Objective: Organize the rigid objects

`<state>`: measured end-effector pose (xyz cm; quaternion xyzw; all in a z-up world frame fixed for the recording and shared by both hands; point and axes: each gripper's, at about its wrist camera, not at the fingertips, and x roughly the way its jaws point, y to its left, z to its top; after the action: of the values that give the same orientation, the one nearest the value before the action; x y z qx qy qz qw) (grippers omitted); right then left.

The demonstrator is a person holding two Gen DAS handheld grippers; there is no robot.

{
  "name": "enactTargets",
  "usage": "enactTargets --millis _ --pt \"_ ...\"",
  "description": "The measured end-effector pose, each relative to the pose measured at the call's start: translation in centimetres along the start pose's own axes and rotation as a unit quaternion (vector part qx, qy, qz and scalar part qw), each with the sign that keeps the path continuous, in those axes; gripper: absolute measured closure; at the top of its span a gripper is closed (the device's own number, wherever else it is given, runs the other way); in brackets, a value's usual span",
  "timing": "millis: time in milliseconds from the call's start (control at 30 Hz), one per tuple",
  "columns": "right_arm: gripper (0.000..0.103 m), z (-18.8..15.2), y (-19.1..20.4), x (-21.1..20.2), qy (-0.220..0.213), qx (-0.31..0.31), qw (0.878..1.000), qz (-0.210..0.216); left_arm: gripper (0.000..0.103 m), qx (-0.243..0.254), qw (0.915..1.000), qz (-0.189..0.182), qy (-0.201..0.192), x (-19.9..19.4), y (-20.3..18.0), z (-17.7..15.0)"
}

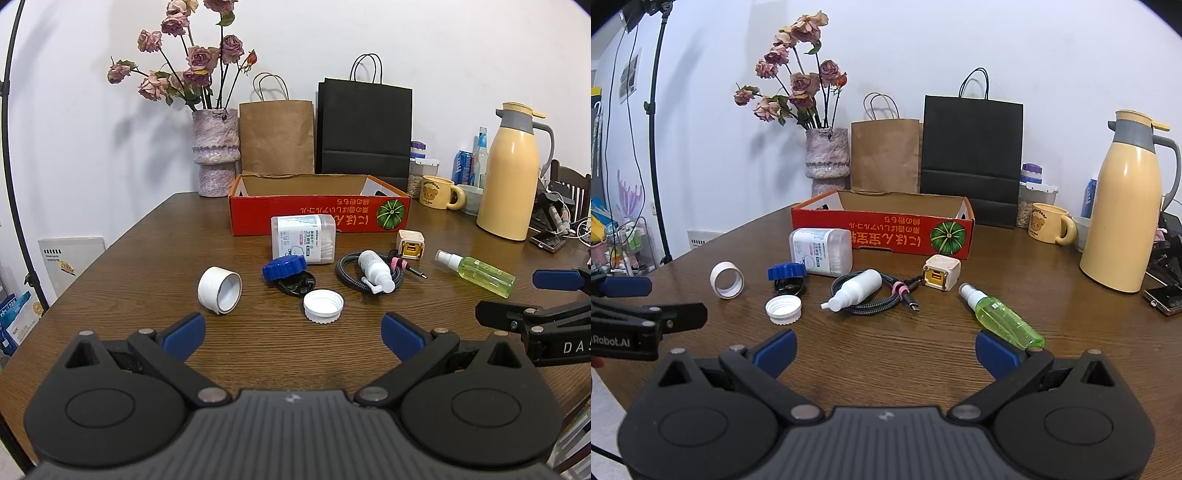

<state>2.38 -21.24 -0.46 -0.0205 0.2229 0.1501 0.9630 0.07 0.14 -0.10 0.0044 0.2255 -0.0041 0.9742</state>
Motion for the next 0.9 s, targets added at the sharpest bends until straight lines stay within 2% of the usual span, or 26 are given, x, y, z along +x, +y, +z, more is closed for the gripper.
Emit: enactTargets --millis 900 --pt "0.0 0.34 0.16 -0.5 -0.006 -0.004 1.0 -0.001 0.0 -0.002 1.0 -0.002 0.0 -0.22 -0.06 0.07"
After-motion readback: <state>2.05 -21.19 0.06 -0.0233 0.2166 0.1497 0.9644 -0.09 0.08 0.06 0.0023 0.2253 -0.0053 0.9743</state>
